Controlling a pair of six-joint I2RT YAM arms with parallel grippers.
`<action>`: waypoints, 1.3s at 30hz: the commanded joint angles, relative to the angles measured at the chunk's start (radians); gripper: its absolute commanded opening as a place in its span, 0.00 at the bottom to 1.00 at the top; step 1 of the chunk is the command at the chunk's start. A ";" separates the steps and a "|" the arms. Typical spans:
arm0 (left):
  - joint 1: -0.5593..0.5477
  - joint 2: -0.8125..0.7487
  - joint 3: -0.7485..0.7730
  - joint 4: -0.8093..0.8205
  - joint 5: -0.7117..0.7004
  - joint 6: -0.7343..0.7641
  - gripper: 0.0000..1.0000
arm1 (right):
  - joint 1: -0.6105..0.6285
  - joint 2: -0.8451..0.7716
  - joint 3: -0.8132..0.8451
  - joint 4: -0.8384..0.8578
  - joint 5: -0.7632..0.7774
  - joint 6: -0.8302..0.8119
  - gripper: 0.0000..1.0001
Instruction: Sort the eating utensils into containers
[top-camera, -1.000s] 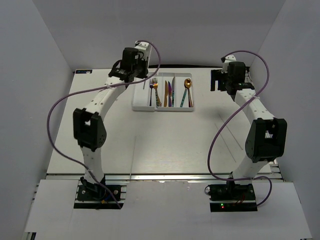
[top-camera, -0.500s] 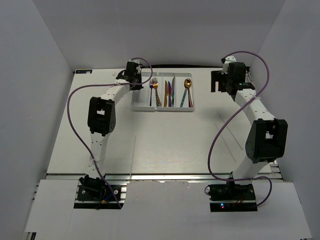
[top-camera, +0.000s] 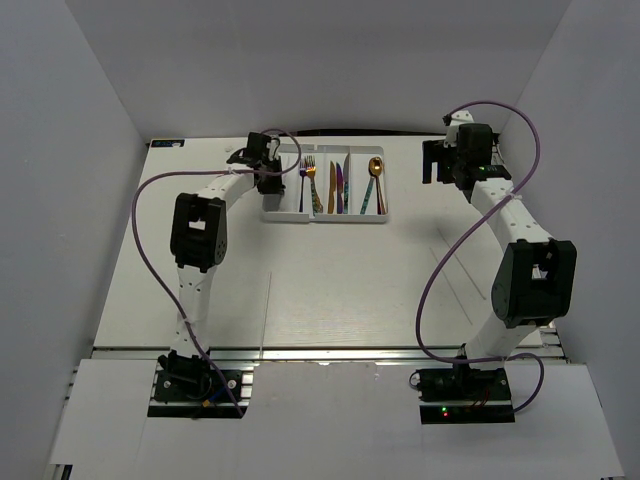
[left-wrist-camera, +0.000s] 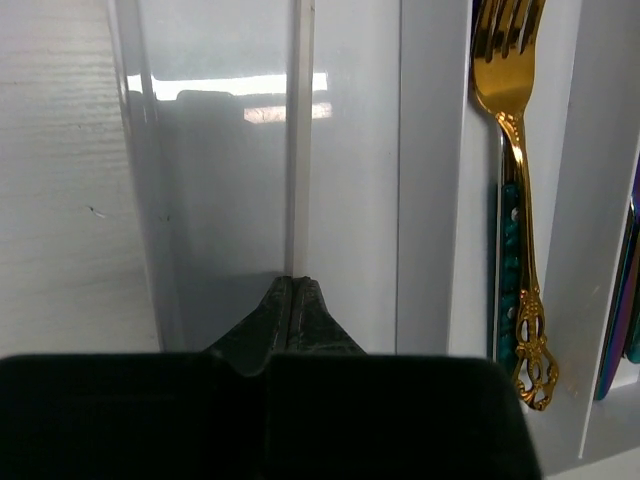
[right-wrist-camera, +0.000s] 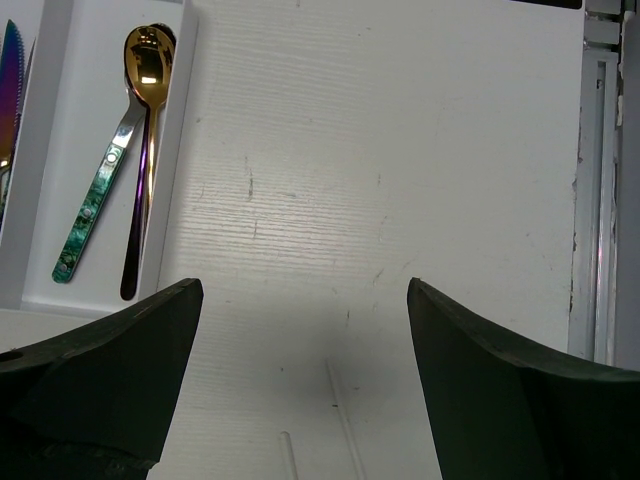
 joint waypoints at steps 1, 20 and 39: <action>-0.007 -0.092 -0.029 -0.036 0.052 -0.022 0.00 | -0.004 -0.023 0.028 0.025 0.003 0.002 0.89; 0.022 -0.347 0.003 -0.046 0.526 0.687 0.70 | -0.005 -0.064 0.011 0.025 -0.043 -0.073 0.89; -0.025 -0.855 -0.774 -0.777 0.439 2.890 0.67 | -0.005 -0.161 -0.110 0.013 -0.134 -0.124 0.89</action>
